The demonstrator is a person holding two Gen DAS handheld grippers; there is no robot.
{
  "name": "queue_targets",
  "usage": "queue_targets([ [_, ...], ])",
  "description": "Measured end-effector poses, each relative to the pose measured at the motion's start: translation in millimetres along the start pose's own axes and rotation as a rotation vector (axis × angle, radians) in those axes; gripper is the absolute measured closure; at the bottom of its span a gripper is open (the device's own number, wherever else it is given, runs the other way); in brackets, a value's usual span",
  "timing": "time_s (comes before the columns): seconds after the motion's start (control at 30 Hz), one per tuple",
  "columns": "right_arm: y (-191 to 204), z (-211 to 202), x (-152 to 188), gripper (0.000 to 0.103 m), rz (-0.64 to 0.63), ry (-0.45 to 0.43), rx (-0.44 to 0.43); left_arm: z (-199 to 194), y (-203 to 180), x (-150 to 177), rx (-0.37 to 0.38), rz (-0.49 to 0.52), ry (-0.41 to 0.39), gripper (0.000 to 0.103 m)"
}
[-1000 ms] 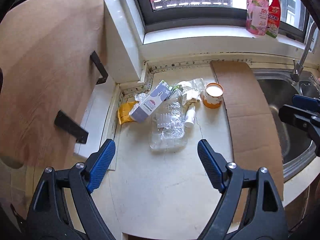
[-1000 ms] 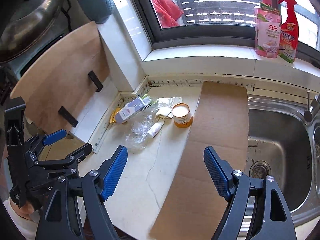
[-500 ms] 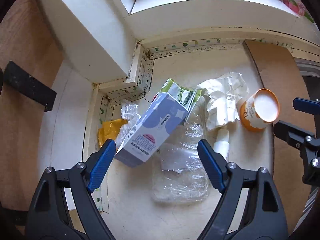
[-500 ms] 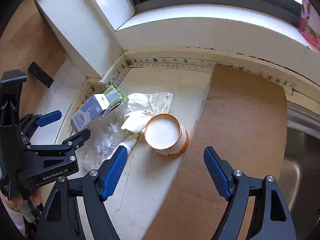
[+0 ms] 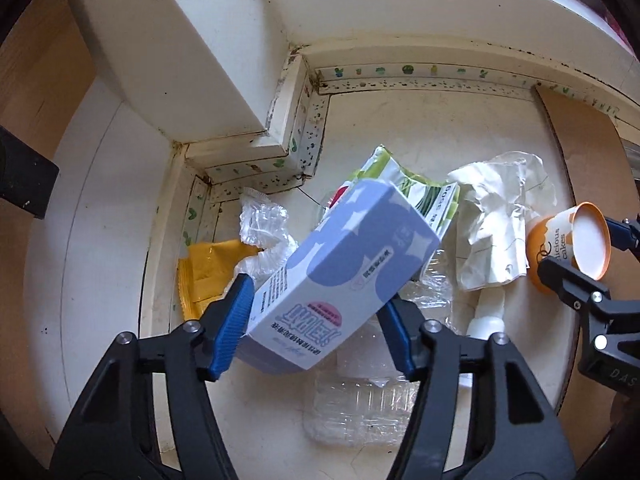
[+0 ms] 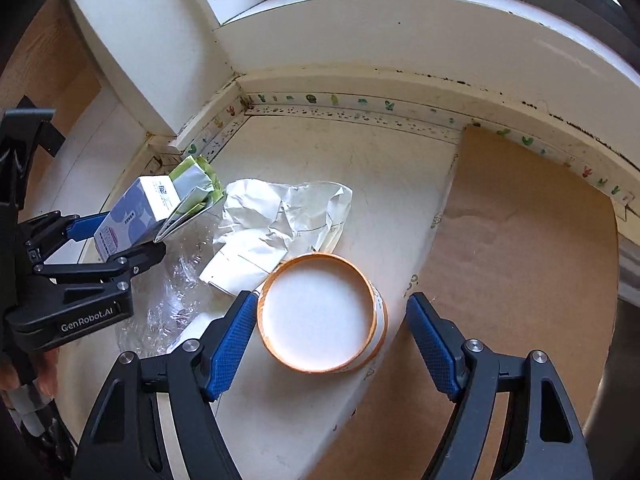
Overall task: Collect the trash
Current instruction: 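Grasp the purple-white box with the left tool while the right tool grasps the orange paper cup, then carry the box and paper cup over the trash bin and open both tools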
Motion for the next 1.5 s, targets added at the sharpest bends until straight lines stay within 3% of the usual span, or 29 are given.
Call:
queue_targets([
  [0.07,3.4,2.1,-0.1,0.042,-0.015,0.006,0.002,-1.2,1.0,-1.2,-0.003,-0.008,-0.008,0.059],
  [0.23,7.2,5.5,-4.0,0.048,-0.024,-0.002,0.002,-7.3,2.7,-0.8,0.002,-0.032,-0.026,0.065],
  [0.83,33.8,-55.6,13.5,0.049,-0.002,-0.060,-0.060,-84.7,-17.6,33.4,0.011,-0.012,-0.035,0.066],
  [1.1,54.6,-105.9,39.2,0.049,-0.004,-0.091,-0.069,-130.2,-20.5,84.1,0.026,-0.006,-0.037,0.066],
  [1.5,98.1,-216.7,115.6,0.049,-0.006,-0.184,-0.045,-214.7,-10.0,181.5,0.095,-0.035,-0.098,0.066],
])
Point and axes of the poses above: each gripper's, at about its wrist camera, not at the fingertips, and z roughly the way its jaws point, y to its left, x to its underside, the point moved 7 cm from there along z, roughly the way its jaws point, and after that the axes turned 6 degrees about -y, right-handed, at the moved point
